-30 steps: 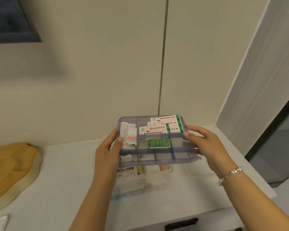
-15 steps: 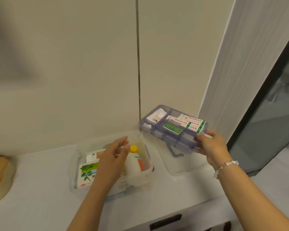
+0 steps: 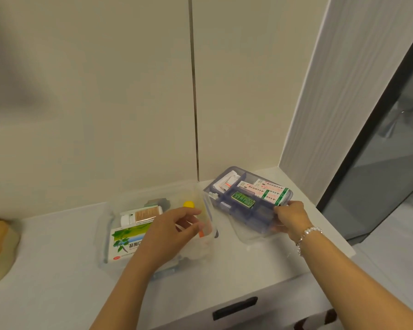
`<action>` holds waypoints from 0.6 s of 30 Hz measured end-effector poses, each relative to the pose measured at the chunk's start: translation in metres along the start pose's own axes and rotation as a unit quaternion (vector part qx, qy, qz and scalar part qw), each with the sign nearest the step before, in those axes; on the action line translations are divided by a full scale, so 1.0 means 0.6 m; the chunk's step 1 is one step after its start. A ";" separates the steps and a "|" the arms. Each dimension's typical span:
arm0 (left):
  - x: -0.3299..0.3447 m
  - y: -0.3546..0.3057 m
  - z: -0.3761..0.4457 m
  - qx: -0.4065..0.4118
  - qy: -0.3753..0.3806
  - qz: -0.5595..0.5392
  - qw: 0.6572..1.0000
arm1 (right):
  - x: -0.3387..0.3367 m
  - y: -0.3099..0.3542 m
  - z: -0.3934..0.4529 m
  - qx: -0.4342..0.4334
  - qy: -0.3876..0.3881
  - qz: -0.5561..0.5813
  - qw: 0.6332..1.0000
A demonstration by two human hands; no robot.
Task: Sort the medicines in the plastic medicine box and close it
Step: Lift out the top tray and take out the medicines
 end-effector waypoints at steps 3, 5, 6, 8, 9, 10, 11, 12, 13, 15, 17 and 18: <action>0.002 0.001 0.001 0.003 0.000 0.009 1.000 | -0.002 -0.005 -0.001 -0.021 -0.003 -0.068 0.997; 0.002 0.001 0.001 0.005 -0.001 0.013 1.000 | 0.000 -0.010 -0.002 -0.015 0.007 -0.090 0.996; 0.002 0.001 0.001 0.005 -0.002 0.014 1.000 | 0.001 -0.012 -0.003 -0.011 0.010 -0.096 0.995; 0.002 0.001 0.001 0.005 -0.002 0.012 1.000 | 0.001 -0.014 -0.005 -0.009 0.012 -0.100 0.995; 0.002 0.001 0.001 0.004 -0.002 0.012 1.000 | 0.001 -0.014 -0.006 -0.013 0.012 -0.102 0.995; 0.002 0.001 0.001 0.005 -0.003 0.012 1.000 | 0.001 -0.013 -0.007 -0.019 0.013 -0.106 0.994; 0.002 0.000 0.001 0.006 -0.004 0.013 1.000 | 0.001 -0.013 -0.008 -0.024 0.013 -0.109 0.994; 0.002 0.000 0.002 0.007 -0.005 0.013 1.000 | 0.002 -0.013 -0.009 -0.028 0.015 -0.109 0.994; 0.003 0.000 0.002 0.008 -0.007 0.013 1.000 | 0.003 -0.014 -0.011 -0.030 0.017 -0.107 0.994; 0.003 0.000 0.003 0.011 -0.009 0.014 1.000 | 0.004 -0.017 -0.013 -0.032 0.021 -0.098 0.994; 0.004 0.001 0.003 0.009 -0.009 0.013 1.000 | 0.004 -0.021 -0.013 -0.037 0.020 -0.084 0.996; 0.003 0.001 0.003 0.008 -0.009 0.013 1.000 | 0.003 -0.022 -0.012 -0.043 0.016 -0.077 0.996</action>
Point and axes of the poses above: each hand's wrist, its own z-axis towards the middle knuckle, its own x-axis out of the palm, y = z × x, the point moved 3 cm from there along z, towards the middle knuckle, and after that the axes turned 2 degrees about x, right-handed, at the moved point
